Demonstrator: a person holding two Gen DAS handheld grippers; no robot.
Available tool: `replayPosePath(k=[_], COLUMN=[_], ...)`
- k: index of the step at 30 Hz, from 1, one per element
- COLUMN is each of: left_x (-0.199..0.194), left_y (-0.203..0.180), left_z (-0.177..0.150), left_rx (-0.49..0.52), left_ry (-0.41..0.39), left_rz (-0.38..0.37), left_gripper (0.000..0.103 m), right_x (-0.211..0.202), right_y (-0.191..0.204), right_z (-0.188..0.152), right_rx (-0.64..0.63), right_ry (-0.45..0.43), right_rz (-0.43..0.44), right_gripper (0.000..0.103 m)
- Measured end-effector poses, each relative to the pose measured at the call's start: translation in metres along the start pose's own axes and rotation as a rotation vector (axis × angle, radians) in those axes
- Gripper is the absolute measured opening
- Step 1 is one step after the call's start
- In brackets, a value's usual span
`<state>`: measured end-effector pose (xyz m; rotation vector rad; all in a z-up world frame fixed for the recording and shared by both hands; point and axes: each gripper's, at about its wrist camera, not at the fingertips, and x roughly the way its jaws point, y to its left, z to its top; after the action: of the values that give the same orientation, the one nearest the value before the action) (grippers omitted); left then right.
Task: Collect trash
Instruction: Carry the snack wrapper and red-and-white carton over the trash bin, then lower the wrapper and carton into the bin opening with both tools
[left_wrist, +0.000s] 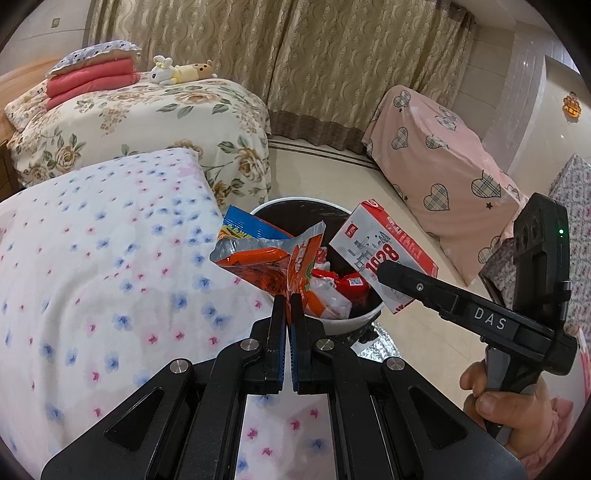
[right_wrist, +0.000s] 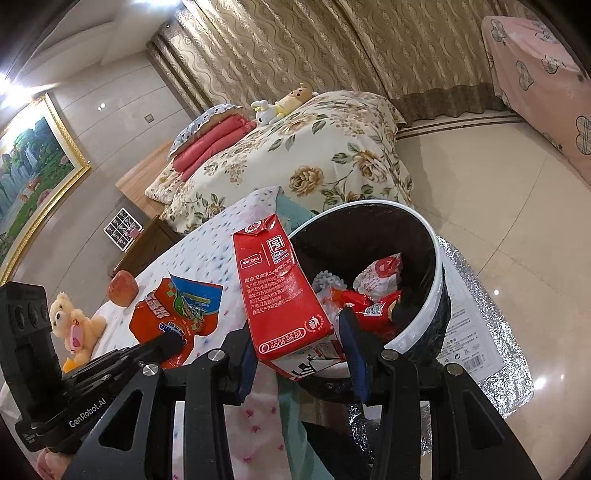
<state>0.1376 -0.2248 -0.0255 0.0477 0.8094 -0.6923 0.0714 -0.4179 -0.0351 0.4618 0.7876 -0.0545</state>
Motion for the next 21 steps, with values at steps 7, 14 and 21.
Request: replayPosePath(k=[7, 14, 21], left_x=[0.006, 0.010, 0.014], left_y=[-0.005, -0.007, -0.010], left_z=[0.005, 0.010, 0.013], left_rx=[0.016, 0.023, 0.031], left_ry=[0.003, 0.003, 0.007], left_rz=[0.001, 0.002, 0.003], left_gripper=[0.001, 0.001, 0.001], right_x=[0.000, 0.002, 0.005], right_y=[-0.002, -0.006, -0.009], right_z=[0.004, 0.009, 0.011], right_rx=[-0.004, -0.005, 0.000], right_ry=[-0.004, -0.001, 0.007], right_rz=[-0.006, -0.015, -0.022], right_gripper=[0.042, 0.042, 0.042])
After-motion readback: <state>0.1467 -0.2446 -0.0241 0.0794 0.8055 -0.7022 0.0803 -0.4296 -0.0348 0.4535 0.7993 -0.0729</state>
